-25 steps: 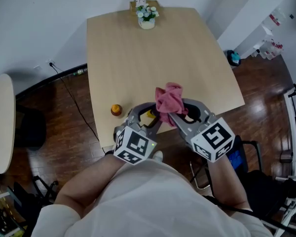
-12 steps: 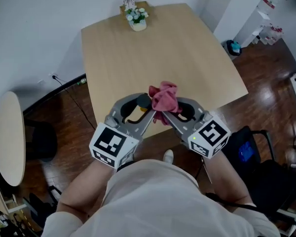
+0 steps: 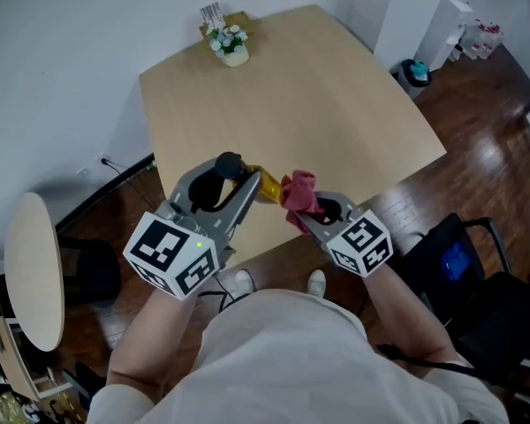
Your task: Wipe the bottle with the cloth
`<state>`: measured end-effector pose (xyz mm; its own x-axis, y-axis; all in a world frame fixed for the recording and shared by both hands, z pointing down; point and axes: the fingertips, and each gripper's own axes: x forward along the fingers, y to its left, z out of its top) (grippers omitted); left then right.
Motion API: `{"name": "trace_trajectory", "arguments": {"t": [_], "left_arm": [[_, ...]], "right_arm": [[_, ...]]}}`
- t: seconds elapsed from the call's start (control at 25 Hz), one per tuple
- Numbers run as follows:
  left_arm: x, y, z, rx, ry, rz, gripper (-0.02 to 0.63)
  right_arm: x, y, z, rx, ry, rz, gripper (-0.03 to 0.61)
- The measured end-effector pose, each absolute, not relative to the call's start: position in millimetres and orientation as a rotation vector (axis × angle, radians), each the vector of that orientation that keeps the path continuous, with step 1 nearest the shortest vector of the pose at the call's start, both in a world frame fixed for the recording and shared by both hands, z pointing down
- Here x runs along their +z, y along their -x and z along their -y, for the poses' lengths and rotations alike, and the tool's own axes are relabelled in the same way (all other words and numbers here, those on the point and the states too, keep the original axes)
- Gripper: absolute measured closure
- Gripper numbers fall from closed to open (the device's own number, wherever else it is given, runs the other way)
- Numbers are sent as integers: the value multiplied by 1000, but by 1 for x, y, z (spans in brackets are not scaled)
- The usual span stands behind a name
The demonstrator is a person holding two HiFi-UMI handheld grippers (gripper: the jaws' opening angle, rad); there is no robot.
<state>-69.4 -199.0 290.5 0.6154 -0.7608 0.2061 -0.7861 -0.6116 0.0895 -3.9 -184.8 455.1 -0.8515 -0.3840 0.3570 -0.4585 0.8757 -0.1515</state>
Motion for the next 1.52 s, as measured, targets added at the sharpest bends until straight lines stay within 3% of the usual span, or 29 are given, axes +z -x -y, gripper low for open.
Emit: {"name": "trace_trajectory", "arguments": {"t": [0.48, 1.08, 1.32, 1.52], "left_arm": [[312, 58, 217, 278, -2620, 1275, 462], [281, 67, 208, 196, -2643, 1299, 462], [286, 71, 206, 219, -2651, 1293, 462], [306, 62, 196, 292, -2668, 1233, 462]], "right_arm": [[339, 34, 135, -46, -448, 2911, 491], [476, 28, 151, 213, -452, 2714, 491], [467, -11, 173, 237, -564, 2684, 491], [396, -11, 194, 147, -614, 2791, 491]]}}
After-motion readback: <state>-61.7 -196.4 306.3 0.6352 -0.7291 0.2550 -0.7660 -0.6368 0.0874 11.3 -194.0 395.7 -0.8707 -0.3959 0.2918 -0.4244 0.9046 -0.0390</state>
